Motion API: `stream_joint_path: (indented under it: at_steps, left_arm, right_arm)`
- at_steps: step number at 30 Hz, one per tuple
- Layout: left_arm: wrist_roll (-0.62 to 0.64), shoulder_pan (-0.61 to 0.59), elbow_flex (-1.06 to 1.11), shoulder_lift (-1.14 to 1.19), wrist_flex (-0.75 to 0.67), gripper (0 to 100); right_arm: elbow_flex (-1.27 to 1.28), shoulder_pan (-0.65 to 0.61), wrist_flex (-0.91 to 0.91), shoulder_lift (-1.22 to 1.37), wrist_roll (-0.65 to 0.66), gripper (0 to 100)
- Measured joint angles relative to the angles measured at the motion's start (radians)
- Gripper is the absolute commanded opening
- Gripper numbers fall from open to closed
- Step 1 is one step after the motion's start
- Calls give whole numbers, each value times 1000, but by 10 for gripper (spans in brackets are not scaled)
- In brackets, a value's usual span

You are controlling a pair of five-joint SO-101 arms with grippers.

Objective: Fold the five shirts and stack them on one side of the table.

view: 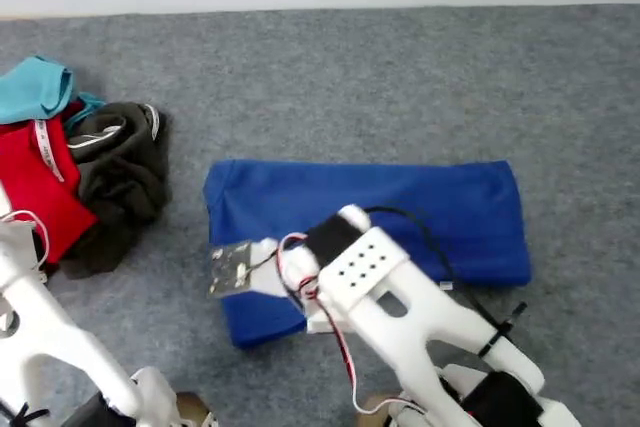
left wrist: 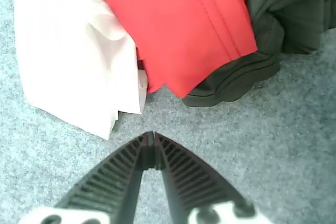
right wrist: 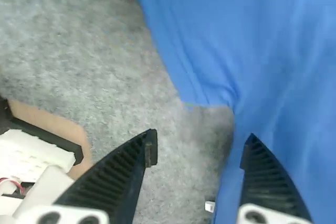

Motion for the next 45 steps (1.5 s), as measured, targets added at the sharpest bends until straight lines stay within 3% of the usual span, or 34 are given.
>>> stream_joint_path:
  at_steps: [12,30,38,45]
  left_arm:
    - [-2,0,0,0,0,8]
    - [2,0,0,0,-32,8]
    - [2,0,0,0,-32,8]
    - [2,0,0,0,-32,8]
  right_arm:
    - [0,-129,-124,152,0,269]
    - [0,-138,-258,371,51,263]
    - [-51,-137,-270,433,52,36]
    - [-74,-123,-270,476,52,10]
